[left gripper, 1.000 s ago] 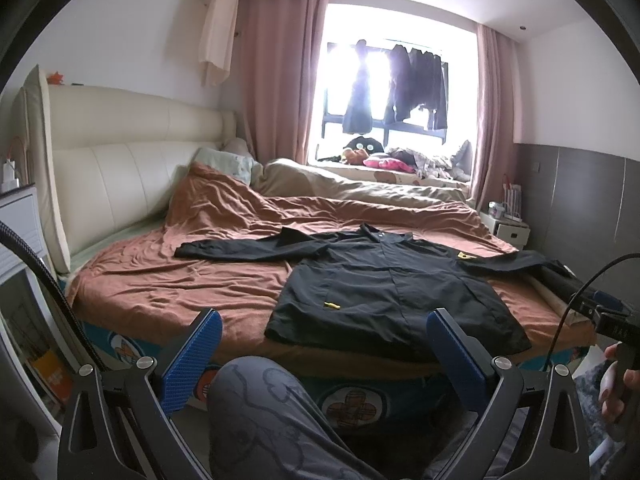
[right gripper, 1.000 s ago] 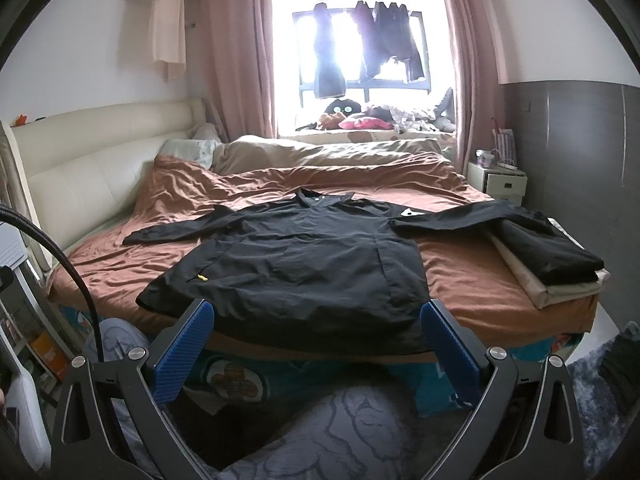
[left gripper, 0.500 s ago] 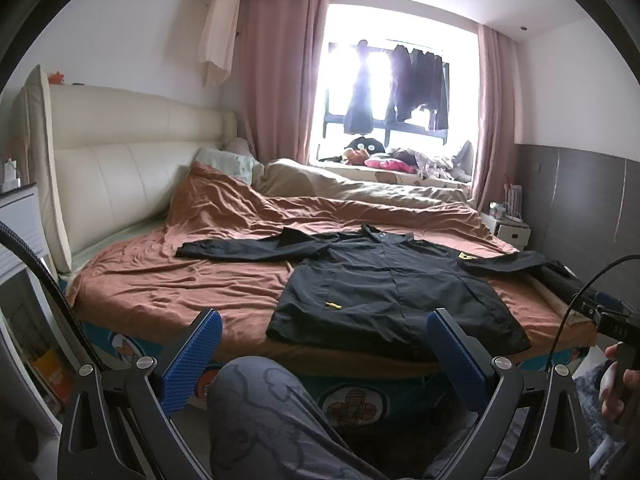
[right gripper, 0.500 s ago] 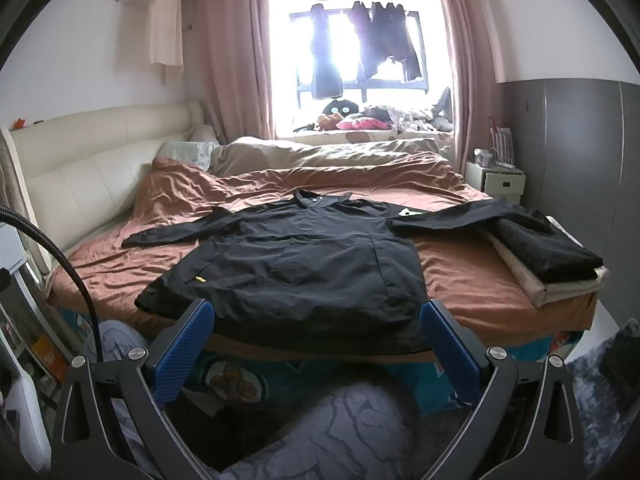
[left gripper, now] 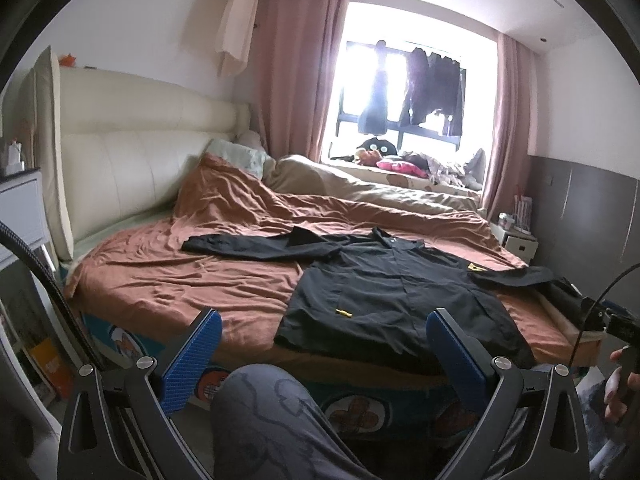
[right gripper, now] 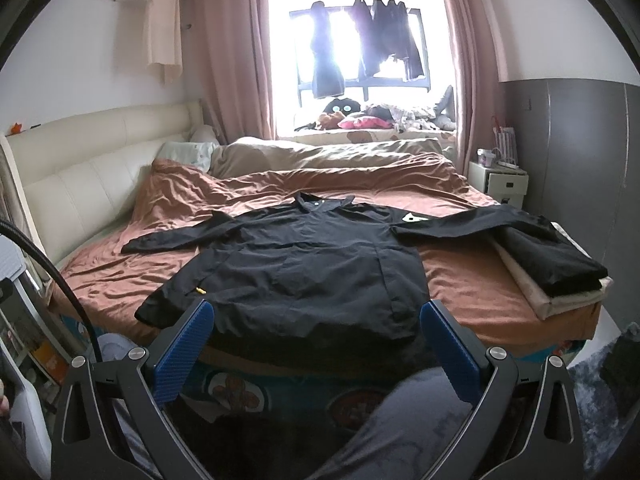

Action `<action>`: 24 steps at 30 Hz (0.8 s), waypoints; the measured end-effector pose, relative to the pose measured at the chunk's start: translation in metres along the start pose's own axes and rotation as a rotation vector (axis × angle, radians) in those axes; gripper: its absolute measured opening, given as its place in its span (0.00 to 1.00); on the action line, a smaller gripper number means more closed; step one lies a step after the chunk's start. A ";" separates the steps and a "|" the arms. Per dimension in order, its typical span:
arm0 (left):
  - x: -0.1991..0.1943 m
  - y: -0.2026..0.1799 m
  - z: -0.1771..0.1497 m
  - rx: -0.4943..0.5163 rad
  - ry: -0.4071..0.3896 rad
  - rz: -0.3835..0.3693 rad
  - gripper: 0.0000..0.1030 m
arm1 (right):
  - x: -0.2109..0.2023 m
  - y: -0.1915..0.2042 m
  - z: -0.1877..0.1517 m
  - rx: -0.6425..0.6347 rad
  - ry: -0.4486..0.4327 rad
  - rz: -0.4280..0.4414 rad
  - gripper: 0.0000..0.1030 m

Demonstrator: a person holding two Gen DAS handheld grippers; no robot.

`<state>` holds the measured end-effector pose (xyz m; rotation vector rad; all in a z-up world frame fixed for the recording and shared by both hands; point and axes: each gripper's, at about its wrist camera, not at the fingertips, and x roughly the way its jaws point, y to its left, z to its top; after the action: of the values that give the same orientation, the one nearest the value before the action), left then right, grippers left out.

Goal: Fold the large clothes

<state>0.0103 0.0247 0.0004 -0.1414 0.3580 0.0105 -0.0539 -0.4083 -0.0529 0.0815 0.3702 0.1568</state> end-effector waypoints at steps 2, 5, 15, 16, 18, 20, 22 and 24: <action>0.009 0.003 0.002 -0.004 0.011 0.002 1.00 | 0.009 0.000 0.005 0.001 0.006 0.003 1.00; 0.026 0.009 0.006 -0.015 0.030 0.022 1.00 | 0.026 -0.001 0.013 0.016 0.028 0.016 1.00; 0.091 0.047 0.015 -0.067 0.096 0.094 0.98 | 0.107 0.002 0.061 -0.029 0.081 0.091 1.00; 0.100 0.053 0.017 -0.083 0.105 0.103 0.97 | 0.117 0.002 0.067 -0.031 0.087 0.104 1.00; 0.118 0.062 0.021 -0.101 0.125 0.114 0.94 | 0.136 0.000 0.077 -0.026 0.095 0.129 1.00; 0.133 0.067 0.025 -0.106 0.147 0.124 0.94 | 0.153 -0.005 0.085 -0.019 0.097 0.149 1.00; 0.151 0.074 0.030 -0.107 0.162 0.136 0.93 | 0.171 -0.008 0.094 -0.024 0.093 0.153 1.00; 0.167 0.080 0.034 -0.110 0.170 0.150 0.92 | 0.189 -0.011 0.098 -0.022 0.100 0.170 1.00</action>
<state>0.1759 0.1060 -0.0372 -0.2247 0.5374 0.1675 0.1576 -0.3920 -0.0294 0.0836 0.4614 0.3334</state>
